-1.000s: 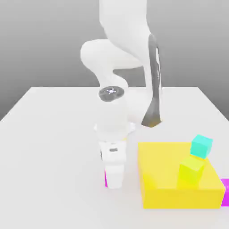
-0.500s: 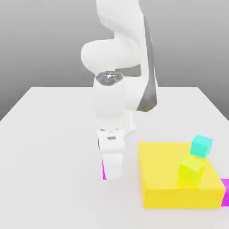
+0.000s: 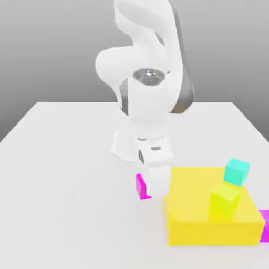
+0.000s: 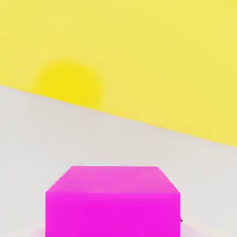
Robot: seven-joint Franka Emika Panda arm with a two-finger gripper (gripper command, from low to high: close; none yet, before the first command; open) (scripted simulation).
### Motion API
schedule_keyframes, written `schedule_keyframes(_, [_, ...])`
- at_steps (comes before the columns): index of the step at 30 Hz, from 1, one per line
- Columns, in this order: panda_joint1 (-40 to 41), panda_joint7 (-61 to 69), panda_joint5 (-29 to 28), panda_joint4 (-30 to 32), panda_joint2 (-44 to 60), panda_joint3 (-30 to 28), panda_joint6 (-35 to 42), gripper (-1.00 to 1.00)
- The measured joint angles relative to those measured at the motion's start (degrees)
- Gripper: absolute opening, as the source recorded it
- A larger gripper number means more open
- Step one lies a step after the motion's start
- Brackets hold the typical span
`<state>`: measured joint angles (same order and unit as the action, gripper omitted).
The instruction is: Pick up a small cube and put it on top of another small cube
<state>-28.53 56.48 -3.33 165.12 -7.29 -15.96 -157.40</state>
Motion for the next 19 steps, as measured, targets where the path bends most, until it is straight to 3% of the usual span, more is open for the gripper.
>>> schedule_keyframes(10, [-17.9,15.4,1.8,-9.3,-9.2,12.0,18.2,-1.0])
schedule_keyframes(15, [-19.8,17.2,2.5,-8.2,-2.1,12.9,10.0,-1.0])
schedule_keyframes(16, [-19.8,17.2,2.5,-7.9,-0.8,12.9,8.4,1.0])
schedule_keyframes(19, [-19.8,17.2,2.5,-7.9,-0.8,12.9,8.4,1.0])
